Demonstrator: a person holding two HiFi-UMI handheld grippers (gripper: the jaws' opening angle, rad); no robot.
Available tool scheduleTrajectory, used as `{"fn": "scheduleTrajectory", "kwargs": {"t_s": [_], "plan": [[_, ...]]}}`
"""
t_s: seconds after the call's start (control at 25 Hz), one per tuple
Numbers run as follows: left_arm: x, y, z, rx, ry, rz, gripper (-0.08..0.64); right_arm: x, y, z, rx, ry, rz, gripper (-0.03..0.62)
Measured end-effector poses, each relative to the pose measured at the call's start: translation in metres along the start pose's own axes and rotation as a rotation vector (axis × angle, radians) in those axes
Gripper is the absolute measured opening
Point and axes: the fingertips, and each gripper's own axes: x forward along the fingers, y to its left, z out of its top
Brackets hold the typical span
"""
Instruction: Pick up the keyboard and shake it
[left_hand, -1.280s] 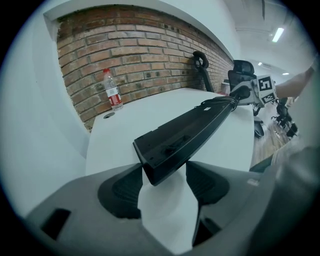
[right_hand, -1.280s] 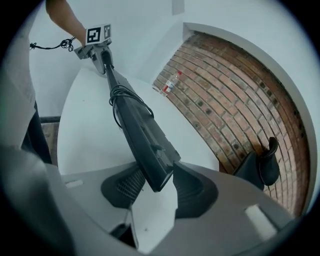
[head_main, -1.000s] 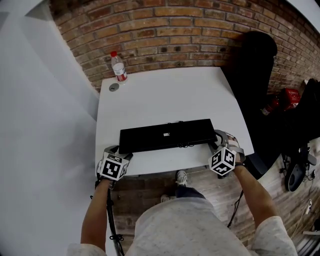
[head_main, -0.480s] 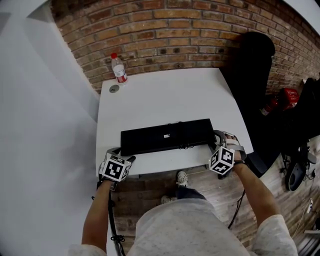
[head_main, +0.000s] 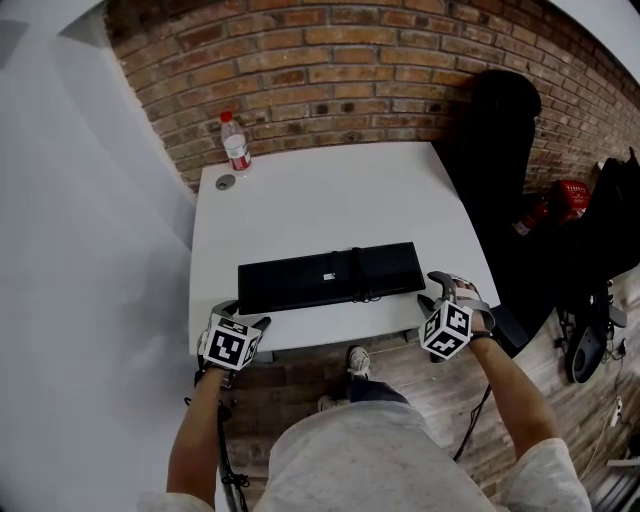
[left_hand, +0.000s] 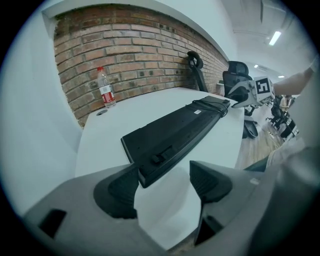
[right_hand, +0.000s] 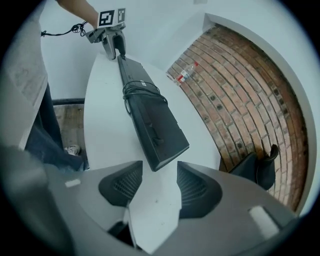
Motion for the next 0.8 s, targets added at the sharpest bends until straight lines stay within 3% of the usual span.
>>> {"fn": "scheduleTrajectory", "kwargs": {"t_s": [0.4, 0.8], "plan": [[-0.029, -0.030, 0.054, -0.162, -0.226, -0.037, 0.310, -0.043, 0.003, 0.058, 0.286, -0.151, 0.001, 0.181], [-0.065, -0.064, 0.120, -0.210, -0.434, -0.063, 0.219, -0.085, -0.015, 0.111, 0.570, -0.331, 0.008, 0.120]]}}
